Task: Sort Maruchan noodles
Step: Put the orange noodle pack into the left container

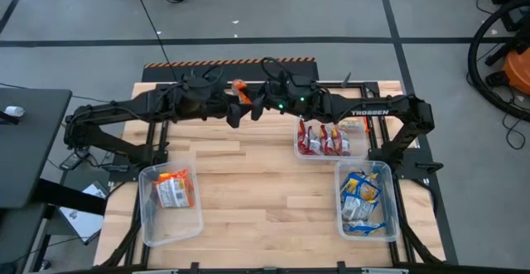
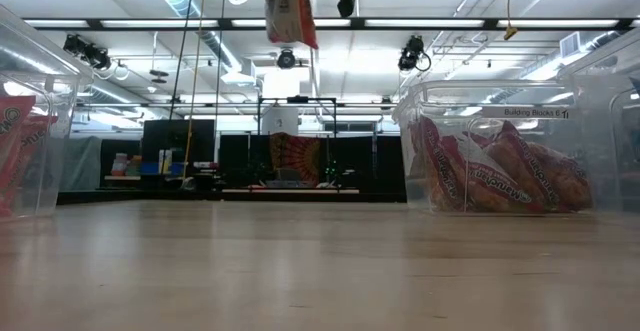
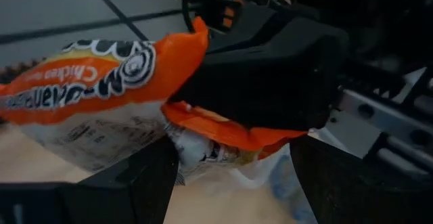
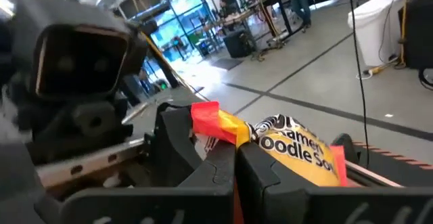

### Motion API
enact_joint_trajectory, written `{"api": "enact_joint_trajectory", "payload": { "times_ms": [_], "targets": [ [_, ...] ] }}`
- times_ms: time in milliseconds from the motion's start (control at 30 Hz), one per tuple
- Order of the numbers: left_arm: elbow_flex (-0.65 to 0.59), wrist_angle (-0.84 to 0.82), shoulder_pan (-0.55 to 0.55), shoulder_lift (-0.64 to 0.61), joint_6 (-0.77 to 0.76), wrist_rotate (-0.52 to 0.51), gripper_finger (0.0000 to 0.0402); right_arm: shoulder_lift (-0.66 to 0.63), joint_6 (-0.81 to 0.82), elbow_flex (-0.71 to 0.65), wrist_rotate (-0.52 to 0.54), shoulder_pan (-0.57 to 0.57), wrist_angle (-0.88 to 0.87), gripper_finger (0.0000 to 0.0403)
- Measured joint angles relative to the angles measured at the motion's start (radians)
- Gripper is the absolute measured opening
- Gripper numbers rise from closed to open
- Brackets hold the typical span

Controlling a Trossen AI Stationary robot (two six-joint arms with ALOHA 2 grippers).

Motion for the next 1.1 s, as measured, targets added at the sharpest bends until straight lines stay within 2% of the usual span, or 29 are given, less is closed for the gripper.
{"api": "enact_joint_trajectory", "payload": {
  "times_ms": [133,267,333,467,633,733,800,900,1100],
  "targets": [
    [0.0,-0.019,0.0,-0.001,-0.056,0.047,0.0286,-0.006,-0.028,0.0,-0.026,0.0,-0.006,0.0007],
    [0.0,-0.088,-0.001,-0.044,-0.081,0.045,0.0286,-0.023,-0.006,0.0,-0.08,-0.005,-0.015,0.0007],
    [0.0,-0.13,-0.001,-0.081,-0.077,0.015,0.0286,-0.03,0.031,0.0,-0.093,-0.008,-0.027,0.0007],
    [0.001,-0.105,-0.028,-0.122,-0.025,-0.125,0.0286,-0.03,0.114,0.0,-0.077,-0.01,-0.02,0.0007],
    [0.001,-0.066,-0.087,-0.088,0.068,-0.236,0.0286,-0.03,0.165,-0.006,-0.008,-0.014,-0.027,0.0007],
    [-0.002,-0.054,-0.107,-0.052,0.079,-0.287,0.0286,-0.03,0.158,-0.007,-0.004,-0.014,-0.012,0.0007],
    [0.002,0.001,-0.107,-0.026,0.073,-0.289,0.0286,-0.031,0.122,-0.007,-0.004,-0.01,-0.027,0.0007],
    [0.004,0.001,-0.097,0.001,0.011,-0.292,0.0286,-0.03,0.084,-0.007,-0.004,-0.001,-0.05,0.0007],
    [-0.001,-0.098,-0.077,0.04,-0.054,-0.292,0.0286,-0.03,0.077,-0.007,-0.022,0.021,-0.033,0.0007]
  ]
}}
